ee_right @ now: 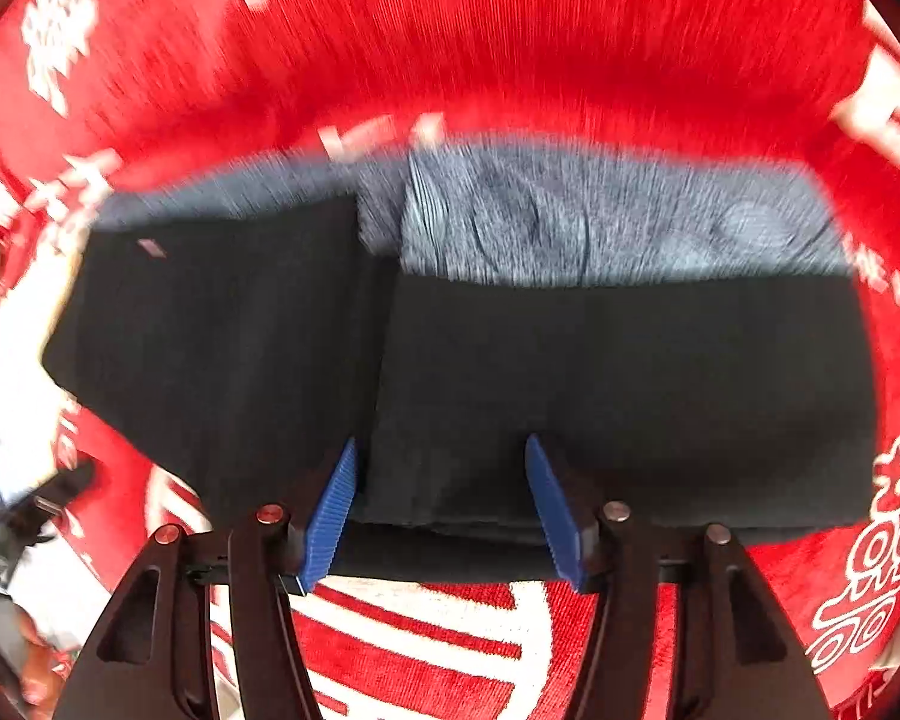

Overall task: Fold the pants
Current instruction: 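Open the right tool and press the folded trousers flat with both tools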

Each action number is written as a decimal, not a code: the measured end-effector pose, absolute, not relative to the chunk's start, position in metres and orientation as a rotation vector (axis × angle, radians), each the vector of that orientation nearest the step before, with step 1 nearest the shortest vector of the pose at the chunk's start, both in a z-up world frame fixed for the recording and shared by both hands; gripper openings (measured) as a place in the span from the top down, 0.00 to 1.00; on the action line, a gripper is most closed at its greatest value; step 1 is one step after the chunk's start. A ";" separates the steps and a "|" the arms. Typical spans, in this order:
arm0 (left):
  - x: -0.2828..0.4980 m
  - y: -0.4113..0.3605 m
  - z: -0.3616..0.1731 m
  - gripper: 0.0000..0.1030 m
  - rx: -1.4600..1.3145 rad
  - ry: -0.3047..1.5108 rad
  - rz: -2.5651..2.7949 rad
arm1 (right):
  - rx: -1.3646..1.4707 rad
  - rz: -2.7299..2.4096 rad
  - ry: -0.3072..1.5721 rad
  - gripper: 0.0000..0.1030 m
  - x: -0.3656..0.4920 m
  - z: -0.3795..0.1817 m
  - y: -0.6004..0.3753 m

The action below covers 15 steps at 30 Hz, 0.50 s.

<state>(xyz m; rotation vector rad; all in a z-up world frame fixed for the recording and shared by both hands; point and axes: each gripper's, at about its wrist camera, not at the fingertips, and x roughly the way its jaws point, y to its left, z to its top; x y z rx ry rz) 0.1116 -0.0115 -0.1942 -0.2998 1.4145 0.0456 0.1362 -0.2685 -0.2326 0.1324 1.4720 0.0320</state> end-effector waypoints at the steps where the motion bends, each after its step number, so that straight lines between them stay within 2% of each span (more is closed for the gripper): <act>1: 0.112 -0.004 -0.194 0.16 -0.331 1.405 0.047 | 0.122 0.040 1.455 0.34 0.136 -0.231 -0.266; 5: 0.114 0.021 -0.197 0.16 -0.405 1.383 0.074 | 0.025 0.076 1.480 0.27 0.136 -0.233 -0.253; 11: 0.116 0.039 -0.206 0.16 -0.347 1.402 0.170 | -0.133 0.082 1.496 0.15 0.134 -0.240 -0.228; 15: 0.116 0.046 -0.209 0.16 -0.347 1.400 0.185 | -0.165 0.053 1.515 0.13 0.137 -0.243 -0.221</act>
